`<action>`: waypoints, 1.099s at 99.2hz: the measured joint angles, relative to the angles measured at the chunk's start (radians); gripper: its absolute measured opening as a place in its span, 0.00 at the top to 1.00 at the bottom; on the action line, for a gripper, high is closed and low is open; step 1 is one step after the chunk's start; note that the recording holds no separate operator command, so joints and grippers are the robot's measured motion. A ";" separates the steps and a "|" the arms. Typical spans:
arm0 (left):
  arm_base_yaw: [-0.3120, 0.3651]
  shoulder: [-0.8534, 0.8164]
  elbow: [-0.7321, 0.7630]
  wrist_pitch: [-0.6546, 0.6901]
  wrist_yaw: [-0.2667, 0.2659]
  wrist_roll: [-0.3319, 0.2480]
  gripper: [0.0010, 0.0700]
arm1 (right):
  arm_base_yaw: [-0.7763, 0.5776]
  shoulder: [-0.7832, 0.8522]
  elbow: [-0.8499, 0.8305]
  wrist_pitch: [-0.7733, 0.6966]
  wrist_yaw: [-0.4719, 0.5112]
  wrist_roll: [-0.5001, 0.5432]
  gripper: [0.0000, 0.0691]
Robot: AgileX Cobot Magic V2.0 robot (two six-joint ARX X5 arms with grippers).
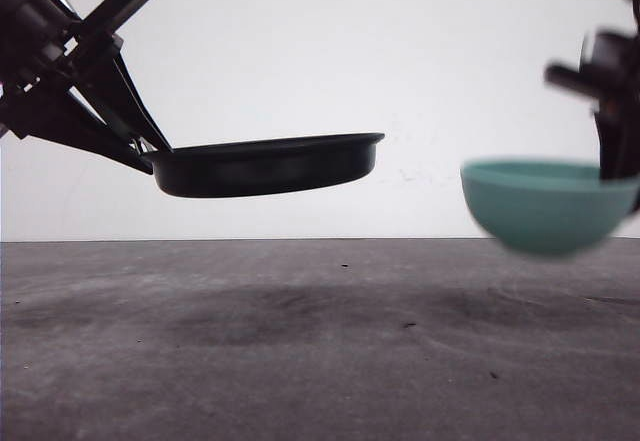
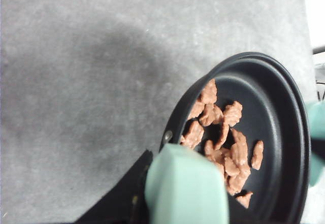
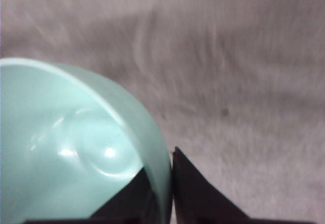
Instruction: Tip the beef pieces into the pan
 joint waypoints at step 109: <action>0.000 0.113 0.000 0.016 -0.011 0.061 0.95 | 0.089 -0.482 -0.038 0.000 0.009 -0.021 0.94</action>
